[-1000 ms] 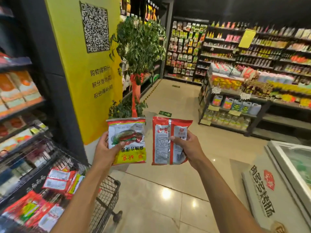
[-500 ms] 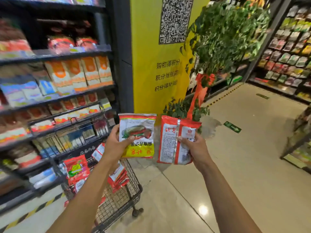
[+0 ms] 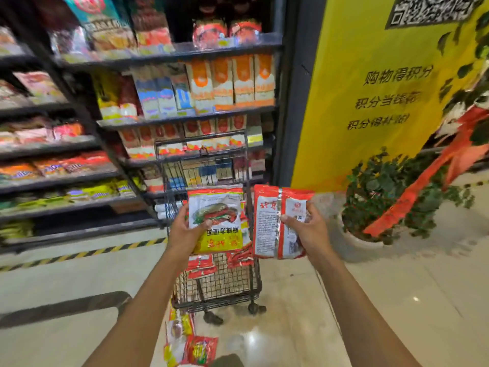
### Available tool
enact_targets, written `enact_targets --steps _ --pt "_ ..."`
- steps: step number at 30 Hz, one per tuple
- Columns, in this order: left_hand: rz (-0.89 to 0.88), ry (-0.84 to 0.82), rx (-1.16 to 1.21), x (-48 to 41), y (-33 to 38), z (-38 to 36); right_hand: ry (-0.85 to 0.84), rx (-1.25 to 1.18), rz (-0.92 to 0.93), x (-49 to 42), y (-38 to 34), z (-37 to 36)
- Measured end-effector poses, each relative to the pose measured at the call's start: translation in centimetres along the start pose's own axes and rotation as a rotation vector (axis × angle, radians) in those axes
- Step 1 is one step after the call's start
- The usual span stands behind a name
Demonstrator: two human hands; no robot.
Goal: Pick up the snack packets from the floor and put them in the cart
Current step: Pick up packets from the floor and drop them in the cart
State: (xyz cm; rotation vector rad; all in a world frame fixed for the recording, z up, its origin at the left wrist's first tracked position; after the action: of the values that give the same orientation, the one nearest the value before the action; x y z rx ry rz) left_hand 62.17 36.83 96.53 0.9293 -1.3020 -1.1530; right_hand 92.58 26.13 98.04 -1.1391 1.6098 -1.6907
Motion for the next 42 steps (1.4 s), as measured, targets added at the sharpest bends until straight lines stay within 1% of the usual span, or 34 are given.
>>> enact_targets --steps 4,7,13,16,21,28,31,34,36,37,39,42 --pt "0.03 0.091 0.012 -1.4 -1.5 2.4 -0.096 0.023 -0.046 -2.7 1.8 -3.6" --pt "0.038 0.137 0.045 -3.7 -3.0 4.3 -0.115 0.064 -0.072 -5.3 2.9 -6.5" --pt "0.112 0.165 0.104 -10.5 -6.7 7.4 -0.107 0.138 -0.155 -11.4 6.7 -12.7" --pt "0.153 0.145 0.113 -15.0 -8.7 8.7 -0.103 0.159 -0.201 -15.0 8.9 -15.7" --pt "0.256 0.096 0.225 -22.0 -14.7 10.3 -0.096 0.218 -0.277 -20.3 14.9 -19.2" --pt "0.313 0.118 0.178 -29.3 -26.6 10.0 -0.087 0.348 -0.396 -27.1 26.4 -20.5" --pt "0.398 0.159 0.117 -31.3 -32.2 9.5 -0.076 0.362 -0.428 -29.9 31.5 -20.8" --pt "0.431 0.204 -0.007 -33.1 -37.5 9.3 -0.062 0.387 -0.451 -32.2 36.3 -20.8" --pt "0.396 0.224 -0.108 -34.2 -39.4 8.9 -0.061 0.503 -0.395 -33.4 38.5 -20.8" --pt "0.416 0.234 -0.11 -34.8 -40.1 8.6 -0.075 0.568 -0.382 -33.9 39.4 -21.0" --pt "0.492 0.276 -0.216 -35.6 -41.6 8.4 -0.086 0.639 -0.436 -34.8 41.2 -21.4" --pt "0.51 0.257 -0.401 -36.4 -43.4 8.3 -0.101 0.843 -0.44 -35.7 43.3 -21.2"
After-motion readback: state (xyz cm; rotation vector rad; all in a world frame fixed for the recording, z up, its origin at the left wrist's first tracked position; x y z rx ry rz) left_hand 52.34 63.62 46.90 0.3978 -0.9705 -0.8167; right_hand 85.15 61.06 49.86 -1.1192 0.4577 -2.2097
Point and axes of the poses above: each hand's wrist, its own x-axis away from the middle knuckle, its own z-axis out of the back of the hand, y = z × x, the point moved 6 cm from there along -x, towards the middle knuckle, and after that the axes turned 1 degree about -z, right-handed, at the moved point
